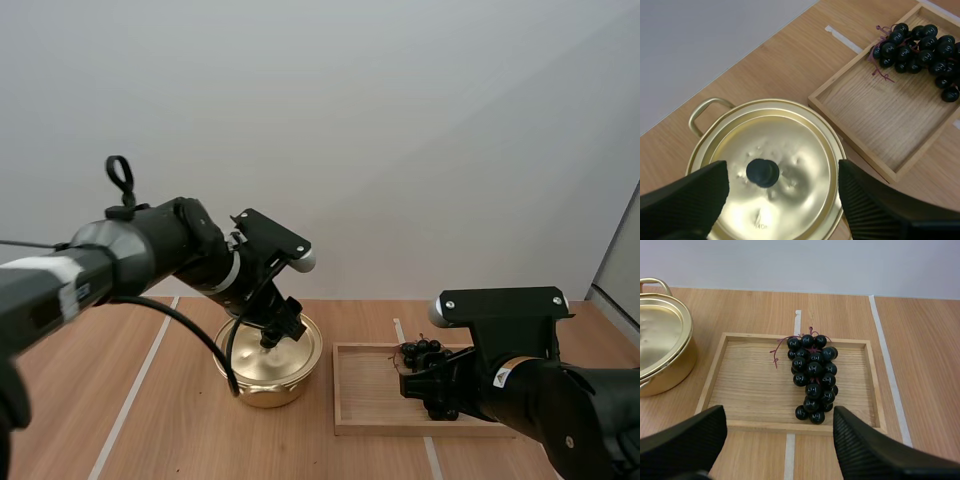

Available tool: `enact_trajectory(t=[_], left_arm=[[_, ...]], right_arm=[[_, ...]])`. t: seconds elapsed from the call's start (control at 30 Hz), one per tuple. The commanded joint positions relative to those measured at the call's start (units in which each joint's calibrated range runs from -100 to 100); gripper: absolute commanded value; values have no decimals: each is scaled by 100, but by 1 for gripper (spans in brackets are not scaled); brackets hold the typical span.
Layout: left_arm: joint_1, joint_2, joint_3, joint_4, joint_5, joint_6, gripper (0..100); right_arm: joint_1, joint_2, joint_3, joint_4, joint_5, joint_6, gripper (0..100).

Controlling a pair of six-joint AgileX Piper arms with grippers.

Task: Open the lid, put the grape in the pot, and close it

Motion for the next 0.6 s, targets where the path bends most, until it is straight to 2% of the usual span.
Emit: enact_trajectory(t=[0.0, 0.13, 0.43, 0.57], left_arm=[[-45, 459, -325, 252, -92, -155, 100], [-45, 1014, -732, 705, -92, -516, 100], [-45, 1595, -900, 756, -144, -549, 100], [-45, 1652, -900, 993, -164, -668, 100]], right_arm=[[-19, -12, -40, -45, -32, -13, 100], [-19, -12, -40, -45, -32, -13, 100], [-19, -12, -40, -45, -32, -13, 100], [-19, -12, -40, -45, -32, -13, 100]])
